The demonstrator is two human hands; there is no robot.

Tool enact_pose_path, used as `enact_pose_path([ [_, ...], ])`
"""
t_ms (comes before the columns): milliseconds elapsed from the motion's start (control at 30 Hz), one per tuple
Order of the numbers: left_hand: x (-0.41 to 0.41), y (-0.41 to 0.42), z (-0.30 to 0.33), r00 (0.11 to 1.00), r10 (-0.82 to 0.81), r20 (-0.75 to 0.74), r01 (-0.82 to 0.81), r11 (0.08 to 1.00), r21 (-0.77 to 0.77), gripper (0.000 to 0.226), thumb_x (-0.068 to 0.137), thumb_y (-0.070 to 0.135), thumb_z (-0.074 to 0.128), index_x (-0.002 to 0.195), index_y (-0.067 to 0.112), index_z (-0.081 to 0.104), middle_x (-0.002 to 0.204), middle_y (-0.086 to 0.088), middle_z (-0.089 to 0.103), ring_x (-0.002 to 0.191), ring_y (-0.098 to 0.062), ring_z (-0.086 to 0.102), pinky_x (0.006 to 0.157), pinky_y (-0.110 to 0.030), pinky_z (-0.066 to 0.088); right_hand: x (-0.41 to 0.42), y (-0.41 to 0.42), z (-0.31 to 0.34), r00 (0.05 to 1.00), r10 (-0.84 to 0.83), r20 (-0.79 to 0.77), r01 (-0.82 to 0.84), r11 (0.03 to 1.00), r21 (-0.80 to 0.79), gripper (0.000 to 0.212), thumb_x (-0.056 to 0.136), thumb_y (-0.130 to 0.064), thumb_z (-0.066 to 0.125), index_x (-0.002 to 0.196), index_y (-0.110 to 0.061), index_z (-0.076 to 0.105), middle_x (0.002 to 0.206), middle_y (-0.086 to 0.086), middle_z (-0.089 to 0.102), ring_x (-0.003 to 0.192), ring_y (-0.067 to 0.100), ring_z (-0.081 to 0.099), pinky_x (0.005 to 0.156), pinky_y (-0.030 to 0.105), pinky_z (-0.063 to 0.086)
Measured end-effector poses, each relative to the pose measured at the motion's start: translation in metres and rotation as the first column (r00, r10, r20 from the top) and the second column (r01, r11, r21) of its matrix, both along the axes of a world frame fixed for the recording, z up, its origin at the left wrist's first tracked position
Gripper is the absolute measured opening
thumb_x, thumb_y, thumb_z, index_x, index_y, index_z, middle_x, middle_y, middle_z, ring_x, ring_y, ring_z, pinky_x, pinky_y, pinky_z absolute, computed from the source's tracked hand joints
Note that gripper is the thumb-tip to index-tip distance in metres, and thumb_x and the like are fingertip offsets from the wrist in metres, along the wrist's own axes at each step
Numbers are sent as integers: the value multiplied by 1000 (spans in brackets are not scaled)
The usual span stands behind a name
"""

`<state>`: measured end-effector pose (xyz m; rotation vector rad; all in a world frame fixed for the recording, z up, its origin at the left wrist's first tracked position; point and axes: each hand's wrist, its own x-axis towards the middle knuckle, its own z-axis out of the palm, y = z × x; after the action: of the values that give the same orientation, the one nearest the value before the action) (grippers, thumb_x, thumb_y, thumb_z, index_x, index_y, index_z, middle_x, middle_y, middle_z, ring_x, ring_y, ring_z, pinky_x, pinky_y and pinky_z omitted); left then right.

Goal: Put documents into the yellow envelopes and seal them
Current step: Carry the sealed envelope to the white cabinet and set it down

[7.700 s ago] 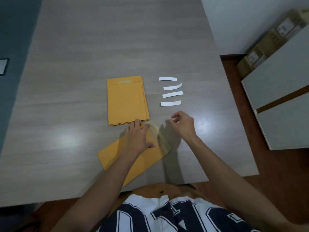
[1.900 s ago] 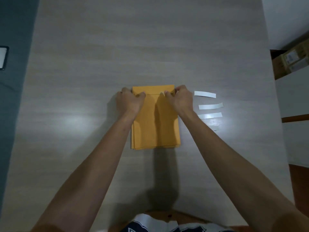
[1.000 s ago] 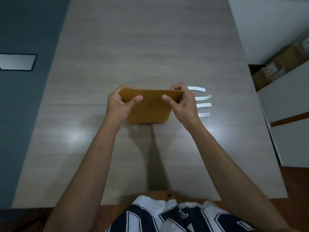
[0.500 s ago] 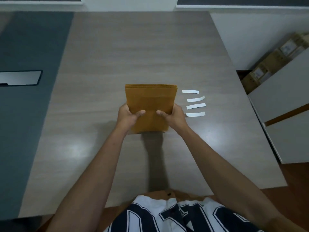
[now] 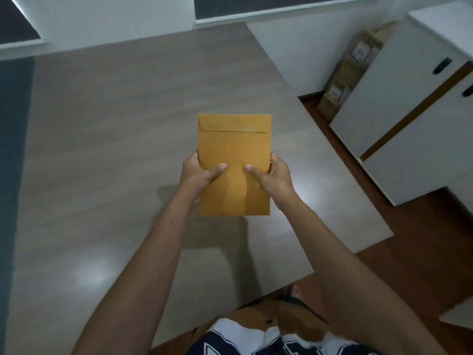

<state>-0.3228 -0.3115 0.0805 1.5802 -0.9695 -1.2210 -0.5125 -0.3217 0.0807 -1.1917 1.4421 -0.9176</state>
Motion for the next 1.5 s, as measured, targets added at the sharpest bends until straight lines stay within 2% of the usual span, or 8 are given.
enact_pose_path([
  [200, -105, -35, 27, 991, -132, -21, 130, 988, -82, 58, 74, 20, 84, 124, 20, 54, 118, -1, 65, 104, -20, 64, 85, -37, 54, -103, -15, 27, 994, -110, -13, 109, 993, -51, 46, 81, -31, 77, 119, -23, 52, 109, -6, 61, 96, 10, 60, 79, 28, 51],
  [333, -188, -62, 44, 977, -211, -10, 208, 971, -115, 63, 67, 27, 85, 121, 21, 55, 117, -1, 67, 104, -20, 66, 89, -42, 56, -188, -27, 46, 985, -171, -2, 170, 979, -112, 49, 80, -29, 79, 121, -20, 55, 112, -4, 65, 101, 13, 64, 87, 37, 56],
  [467, -275, -81, 63, 956, -292, 32, 293, 944, -154, 73, 70, 38, 85, 132, 22, 49, 124, 1, 62, 109, -20, 62, 91, -43, 54, -273, -34, 59, 969, -249, -11, 245, 961, -127, 46, 77, -37, 80, 114, -30, 54, 114, -3, 66, 101, 16, 65, 88, 45, 56],
  [700, -437, -109, 88, 894, -449, -9, 435, 871, -230, 58, 76, 26, 82, 124, 27, 49, 113, 11, 63, 101, -6, 62, 78, -27, 53, -425, -39, 85, 910, -409, -75, 388, 900, -197, 52, 78, -39, 78, 121, -22, 54, 115, -2, 65, 102, 17, 64, 89, 45, 55],
  [867, -517, -131, 91, 833, -553, -21, 530, 809, -254, 60, 75, 26, 83, 125, 26, 50, 118, 7, 64, 107, -11, 63, 85, -33, 55, -501, -40, 92, 862, -500, -80, 478, 856, -197, 58, 77, -41, 79, 125, -19, 54, 119, 1, 64, 106, 19, 62, 91, 46, 55],
  [1033, -581, -148, 93, 783, -620, -43, 594, 768, -240, 57, 77, 20, 81, 124, 23, 49, 113, 11, 62, 99, -1, 61, 70, -16, 52, -554, -45, 92, 808, -584, -75, 565, 805, -182, 54, 78, -38, 78, 124, -21, 54, 119, -1, 63, 106, 18, 61, 91, 43, 54],
  [1233, -661, -197, 74, 749, -659, -67, 638, 746, -191, 65, 75, 20, 83, 131, 17, 49, 120, 3, 62, 105, -10, 62, 84, -32, 55, -627, -79, 76, 766, -636, -94, 619, 769, -158, 48, 77, -39, 79, 115, -28, 52, 117, -3, 62, 105, 17, 61, 91, 45, 54],
  [1500, -760, -298, 60, 766, -639, -71, 628, 767, -130, 61, 77, 20, 81, 129, 19, 50, 115, 4, 62, 101, -10, 61, 79, -28, 53, -724, -183, 68, 768, -630, -115, 622, 776, -105, 50, 77, -38, 80, 118, -24, 56, 117, -3, 64, 104, 16, 63, 90, 42, 55],
])
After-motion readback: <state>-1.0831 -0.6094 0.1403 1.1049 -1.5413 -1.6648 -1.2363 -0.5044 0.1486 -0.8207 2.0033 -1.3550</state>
